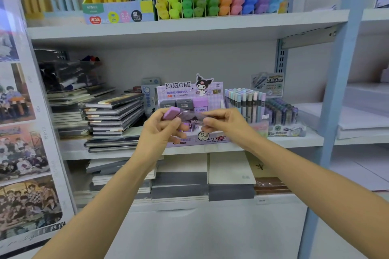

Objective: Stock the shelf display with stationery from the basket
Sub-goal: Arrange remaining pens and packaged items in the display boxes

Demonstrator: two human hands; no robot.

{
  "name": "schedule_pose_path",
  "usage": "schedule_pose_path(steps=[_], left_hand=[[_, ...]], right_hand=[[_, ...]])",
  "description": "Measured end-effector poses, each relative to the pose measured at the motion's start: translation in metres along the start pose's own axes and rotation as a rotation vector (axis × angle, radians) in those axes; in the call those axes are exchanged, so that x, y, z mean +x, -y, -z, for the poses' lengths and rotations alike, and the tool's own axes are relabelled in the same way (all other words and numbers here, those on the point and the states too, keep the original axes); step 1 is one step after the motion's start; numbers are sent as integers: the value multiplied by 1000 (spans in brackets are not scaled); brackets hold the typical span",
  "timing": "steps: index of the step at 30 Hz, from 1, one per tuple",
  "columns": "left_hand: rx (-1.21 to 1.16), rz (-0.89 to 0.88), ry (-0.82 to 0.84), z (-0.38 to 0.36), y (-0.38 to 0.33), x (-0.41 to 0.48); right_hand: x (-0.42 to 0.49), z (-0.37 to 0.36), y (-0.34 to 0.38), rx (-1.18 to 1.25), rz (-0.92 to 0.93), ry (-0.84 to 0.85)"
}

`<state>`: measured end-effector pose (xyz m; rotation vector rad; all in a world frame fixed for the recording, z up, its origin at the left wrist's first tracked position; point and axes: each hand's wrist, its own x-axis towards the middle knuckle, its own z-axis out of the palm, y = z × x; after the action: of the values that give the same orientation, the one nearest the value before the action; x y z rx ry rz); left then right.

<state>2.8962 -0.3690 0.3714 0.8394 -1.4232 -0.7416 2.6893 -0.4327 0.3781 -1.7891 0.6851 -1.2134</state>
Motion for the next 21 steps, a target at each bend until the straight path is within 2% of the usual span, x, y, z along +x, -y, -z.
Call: schedule_pose_path(steps=[4, 8, 10, 14, 16, 19, 21], left_hand=[[7, 28, -71, -8, 3, 0], [48, 8, -110, -11, 8, 0], [100, 0, -103, -12, 10, 0], [213, -27, -54, -20, 14, 3], [296, -55, -64, -24, 16, 5], [418, -72, -64, -25, 24, 4], [684, -148, -13, -23, 35, 0]], right_hand=[[-4, 3, 5, -2, 12, 7], [-7, 4, 8, -212, -29, 99], [-5, 3, 10, -296, 11, 71], [3, -5, 17, -222, 124, 65], [8, -9, 19, -280, 154, 67], [17, -5, 21, -307, 150, -84], [23, 3, 21, -261, 169, -252]])
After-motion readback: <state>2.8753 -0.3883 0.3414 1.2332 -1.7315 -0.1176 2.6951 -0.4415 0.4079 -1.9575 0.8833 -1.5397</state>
